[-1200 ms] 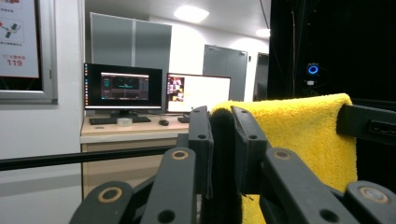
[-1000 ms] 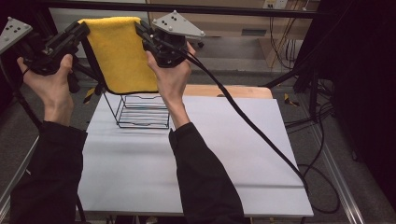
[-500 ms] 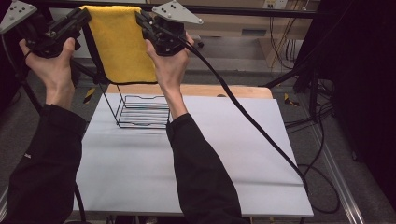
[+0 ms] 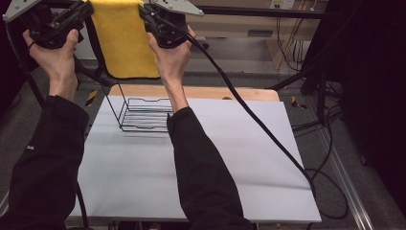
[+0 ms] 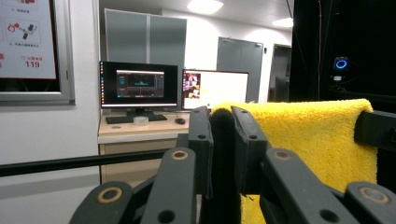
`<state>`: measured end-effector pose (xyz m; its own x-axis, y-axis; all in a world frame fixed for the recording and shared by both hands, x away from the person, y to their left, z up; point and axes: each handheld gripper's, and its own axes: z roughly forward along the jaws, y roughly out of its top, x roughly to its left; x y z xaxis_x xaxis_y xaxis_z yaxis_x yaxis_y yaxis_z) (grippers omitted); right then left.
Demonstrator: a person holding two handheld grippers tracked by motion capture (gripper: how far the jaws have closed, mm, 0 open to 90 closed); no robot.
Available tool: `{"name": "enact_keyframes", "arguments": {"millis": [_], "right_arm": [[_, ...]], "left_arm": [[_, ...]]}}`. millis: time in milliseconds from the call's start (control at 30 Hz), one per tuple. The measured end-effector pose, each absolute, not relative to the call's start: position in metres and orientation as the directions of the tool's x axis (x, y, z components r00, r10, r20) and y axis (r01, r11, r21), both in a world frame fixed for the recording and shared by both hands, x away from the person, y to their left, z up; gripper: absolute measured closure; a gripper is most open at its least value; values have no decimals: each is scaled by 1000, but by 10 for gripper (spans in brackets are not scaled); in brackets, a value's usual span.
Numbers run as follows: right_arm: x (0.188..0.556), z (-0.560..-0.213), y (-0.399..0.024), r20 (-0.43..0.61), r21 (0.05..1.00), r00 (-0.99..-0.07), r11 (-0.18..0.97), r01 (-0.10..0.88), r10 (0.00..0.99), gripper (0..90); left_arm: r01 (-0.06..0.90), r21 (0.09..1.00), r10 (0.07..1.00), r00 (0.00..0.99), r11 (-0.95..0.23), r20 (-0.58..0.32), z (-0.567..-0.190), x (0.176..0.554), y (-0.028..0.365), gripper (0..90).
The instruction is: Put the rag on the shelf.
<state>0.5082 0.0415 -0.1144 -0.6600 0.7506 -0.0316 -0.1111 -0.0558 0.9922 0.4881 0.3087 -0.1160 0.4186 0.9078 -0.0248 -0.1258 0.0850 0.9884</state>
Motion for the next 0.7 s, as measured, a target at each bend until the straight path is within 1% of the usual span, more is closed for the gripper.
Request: {"name": "enact_keyframes", "arguments": {"millis": [100,267,400,533,700], "right_arm": [[513,-115,43,-18,993,-661,-66,-102,750,848],[521,-113,46,-30,992,-658,-61,-114,752,848],[529,-112,49,-28,993,-655,-57,-107,755,848],[534,-117,50,-40,994,-652,-38,-105,758,848],[537,-131,51,-39,996,-659,-22,-84,751,847]], "left_arm": [[-125,990,911,412,73,-15,-116,495,310,788],[-134,989,915,404,62,-2,-111,502,311,788],[-123,990,914,405,66,-10,-112,510,313,788],[-110,993,914,406,46,2,-119,515,315,787],[-91,995,909,417,36,5,-133,515,318,787]]}}
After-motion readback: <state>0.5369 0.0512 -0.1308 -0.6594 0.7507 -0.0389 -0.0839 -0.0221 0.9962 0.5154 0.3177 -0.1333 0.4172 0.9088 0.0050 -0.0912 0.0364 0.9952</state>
